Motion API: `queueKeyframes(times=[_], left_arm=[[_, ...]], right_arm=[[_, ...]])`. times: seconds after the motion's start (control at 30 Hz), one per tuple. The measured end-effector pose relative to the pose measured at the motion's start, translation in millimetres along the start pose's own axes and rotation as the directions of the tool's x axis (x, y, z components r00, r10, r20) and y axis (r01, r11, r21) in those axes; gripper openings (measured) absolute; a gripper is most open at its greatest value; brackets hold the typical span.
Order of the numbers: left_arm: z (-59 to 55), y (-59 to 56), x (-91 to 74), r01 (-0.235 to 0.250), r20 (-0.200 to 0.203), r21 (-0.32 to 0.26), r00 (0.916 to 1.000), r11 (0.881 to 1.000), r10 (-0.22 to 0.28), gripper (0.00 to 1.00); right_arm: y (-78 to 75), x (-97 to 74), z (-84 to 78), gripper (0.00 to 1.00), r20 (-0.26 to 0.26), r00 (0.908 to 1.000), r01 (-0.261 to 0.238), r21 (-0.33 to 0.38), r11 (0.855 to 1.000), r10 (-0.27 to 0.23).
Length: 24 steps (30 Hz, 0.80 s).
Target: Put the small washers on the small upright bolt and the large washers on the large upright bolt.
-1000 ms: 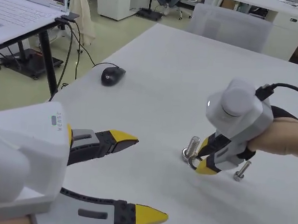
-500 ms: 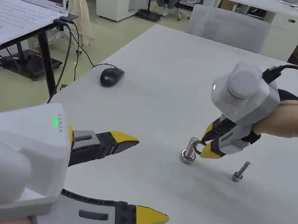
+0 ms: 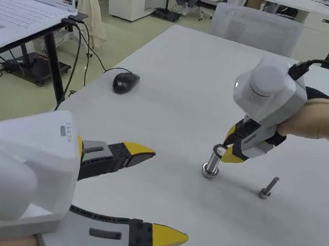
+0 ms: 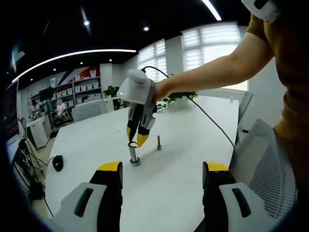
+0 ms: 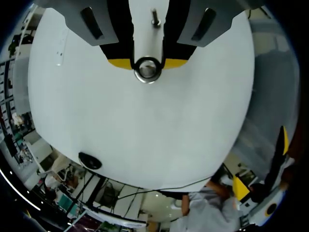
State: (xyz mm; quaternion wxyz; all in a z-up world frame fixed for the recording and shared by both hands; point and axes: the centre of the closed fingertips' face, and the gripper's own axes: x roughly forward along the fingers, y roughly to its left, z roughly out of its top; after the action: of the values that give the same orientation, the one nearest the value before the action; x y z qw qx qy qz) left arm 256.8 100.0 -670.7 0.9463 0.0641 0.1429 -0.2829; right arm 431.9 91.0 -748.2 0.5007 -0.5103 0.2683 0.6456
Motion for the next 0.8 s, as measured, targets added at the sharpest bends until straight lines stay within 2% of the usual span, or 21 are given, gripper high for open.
queueKeyframes(times=[0.8], left_arm=[[-2.8, 3.8, 1.9, -0.005, -0.003, -0.012, 1.0, 1.0, 0.005, 0.66]], right_arm=[[-8.2, 19.3, -5.4, 0.22, -0.024, 0.9994, -0.026, 0.008, 1.0, 0.026]])
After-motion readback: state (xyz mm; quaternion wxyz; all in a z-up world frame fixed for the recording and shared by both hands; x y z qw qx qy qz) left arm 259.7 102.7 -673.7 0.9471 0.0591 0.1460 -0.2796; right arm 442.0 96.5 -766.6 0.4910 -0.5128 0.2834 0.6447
